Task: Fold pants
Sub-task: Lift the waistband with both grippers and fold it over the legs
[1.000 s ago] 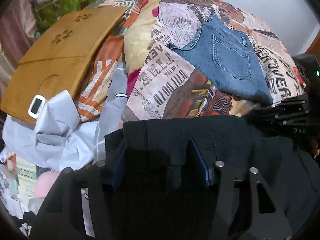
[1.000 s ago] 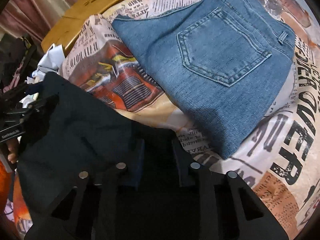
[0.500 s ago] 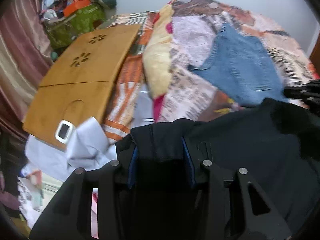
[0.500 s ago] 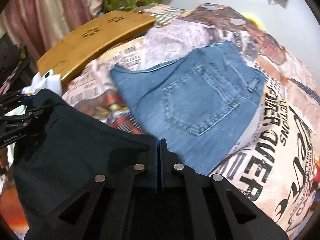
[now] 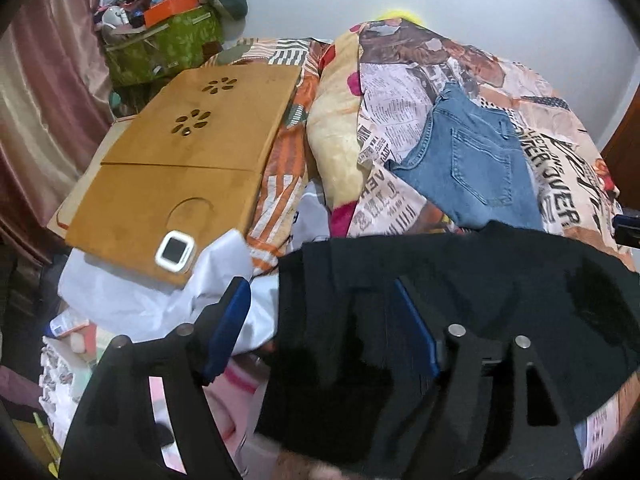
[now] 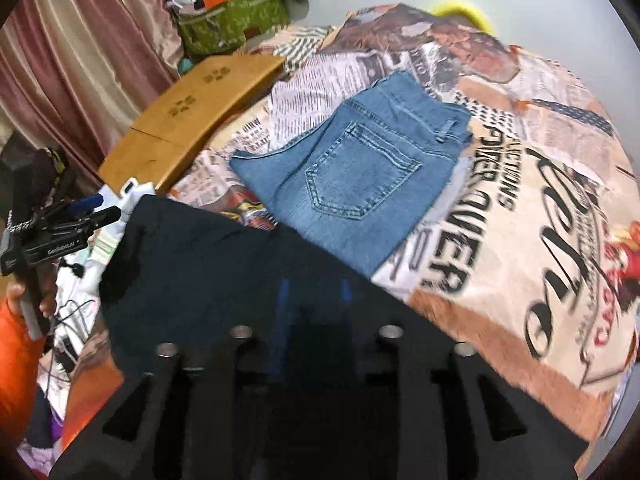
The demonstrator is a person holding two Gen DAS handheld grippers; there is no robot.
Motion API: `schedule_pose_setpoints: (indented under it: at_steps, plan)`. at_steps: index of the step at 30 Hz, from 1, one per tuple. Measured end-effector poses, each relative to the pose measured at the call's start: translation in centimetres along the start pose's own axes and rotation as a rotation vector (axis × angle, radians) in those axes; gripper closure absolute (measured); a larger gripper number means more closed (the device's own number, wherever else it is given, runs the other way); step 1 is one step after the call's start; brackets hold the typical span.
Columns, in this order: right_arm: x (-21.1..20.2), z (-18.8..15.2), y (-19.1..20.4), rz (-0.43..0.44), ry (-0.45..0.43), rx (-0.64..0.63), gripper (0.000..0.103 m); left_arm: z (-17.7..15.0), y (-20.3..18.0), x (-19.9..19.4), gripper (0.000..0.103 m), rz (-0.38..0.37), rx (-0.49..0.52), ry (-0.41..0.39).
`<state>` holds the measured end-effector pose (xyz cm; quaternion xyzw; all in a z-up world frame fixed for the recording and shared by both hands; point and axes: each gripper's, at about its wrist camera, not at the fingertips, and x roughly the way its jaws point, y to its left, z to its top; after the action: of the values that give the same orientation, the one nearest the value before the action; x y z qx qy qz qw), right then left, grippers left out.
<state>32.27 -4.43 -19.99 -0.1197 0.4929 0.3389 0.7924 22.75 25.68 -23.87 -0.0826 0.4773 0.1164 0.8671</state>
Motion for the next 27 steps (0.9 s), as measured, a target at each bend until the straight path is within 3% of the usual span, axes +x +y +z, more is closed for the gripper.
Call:
schedule_pose_setpoints:
  at_steps: [7,12,17,23,27]
  plan:
    - [-3.9,-4.7,1.8,-0.035,-0.037,-0.064,0.053,-4.0,0.2,-2.6,0.025,-0.043,-0.022,0.051]
    - [-4.1,-8.1,3.2,-0.020,-0.015,-0.070,0.051,-6.8,-1.9,-3.0,0.024,-0.100,-0.008,0.110]
    - [-3.4,-11.1,4.4,0.015,0.020,-0.092,0.051,-9.3,-6.1,-2.8,0.023,-0.138,0.081,0.163]
    - [-2.2,-12.0,5.4,0.008,0.049,-0.128,0.050,-10.9,-11.3,-2.1,0.023,-0.146,0.241,0.191]
    - [-1.4,-12.0,6.1,-0.004,0.061,-0.166,0.047,-11.2,-13.4,-0.7,0.023,-0.107,0.325,0.196]
